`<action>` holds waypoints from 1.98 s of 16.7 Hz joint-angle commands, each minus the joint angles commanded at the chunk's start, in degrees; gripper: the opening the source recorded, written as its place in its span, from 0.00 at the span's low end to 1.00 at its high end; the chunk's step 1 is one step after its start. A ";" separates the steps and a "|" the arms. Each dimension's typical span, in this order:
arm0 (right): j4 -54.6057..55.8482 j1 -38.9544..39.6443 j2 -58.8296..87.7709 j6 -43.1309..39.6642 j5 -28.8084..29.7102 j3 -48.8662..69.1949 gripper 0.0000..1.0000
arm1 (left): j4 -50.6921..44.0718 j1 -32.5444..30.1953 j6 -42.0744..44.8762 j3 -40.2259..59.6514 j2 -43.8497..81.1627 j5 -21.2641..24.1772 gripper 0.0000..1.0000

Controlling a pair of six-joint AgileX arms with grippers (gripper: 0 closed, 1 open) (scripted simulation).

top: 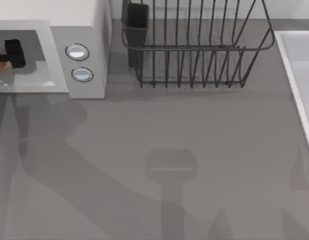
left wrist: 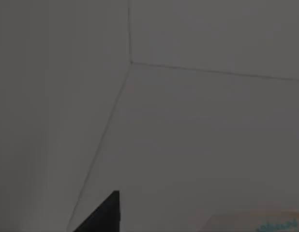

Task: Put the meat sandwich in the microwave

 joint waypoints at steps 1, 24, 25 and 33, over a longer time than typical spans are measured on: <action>0.00 0.00 0.00 0.00 0.00 0.00 1.00 | 1.44 0.13 -0.02 -0.93 -0.95 -0.26 1.00; 0.00 0.00 0.00 0.00 0.00 0.00 1.00 | 20.72 8.65 4.14 -46.99 -19.18 8.72 1.00; 0.00 0.00 0.00 0.00 0.00 0.00 1.00 | 20.22 8.78 4.21 -47.87 -18.66 8.97 1.00; 0.00 0.00 0.00 0.00 0.00 0.00 1.00 | 20.61 8.49 4.73 -46.87 -19.83 9.26 1.00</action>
